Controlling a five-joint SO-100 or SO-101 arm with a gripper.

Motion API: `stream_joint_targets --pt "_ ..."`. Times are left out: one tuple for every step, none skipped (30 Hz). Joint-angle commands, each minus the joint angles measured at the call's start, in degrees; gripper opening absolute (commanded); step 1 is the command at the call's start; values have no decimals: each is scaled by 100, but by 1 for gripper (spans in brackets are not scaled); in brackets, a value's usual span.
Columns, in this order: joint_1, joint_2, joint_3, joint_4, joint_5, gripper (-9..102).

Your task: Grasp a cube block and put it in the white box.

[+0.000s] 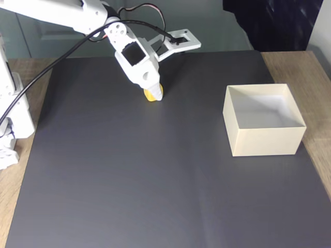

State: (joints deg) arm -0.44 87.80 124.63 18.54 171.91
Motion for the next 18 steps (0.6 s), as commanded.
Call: stream_joint_targets --pt "-70 149 -211 0 -9 0" --pt "-70 185 -229 0 0 0" --pt "-70 237 -237 18 9 0" --pt "-62 290 -237 18 -9 0" --pt "-62 352 -246 18 -18 0" --pt "-53 422 -246 18 -9 0" --pt "-44 501 -246 18 18 0" --pt "-35 589 -246 0 18 0" --pt "-26 686 -246 -35 18 0" --pt "-18 791 -237 -114 9 0" --pt "0 905 -229 -185 9 0" --pt "26 1028 -237 -272 18 0" --pt "62 1160 -237 -387 18 0" --pt "105 1283 -255 -483 18 0" --pt "158 1389 -316 -483 26 0" --pt "229 1503 -396 -483 53 0" --pt "299 1600 -475 -492 53 0" --pt "378 1696 -554 -492 70 0"
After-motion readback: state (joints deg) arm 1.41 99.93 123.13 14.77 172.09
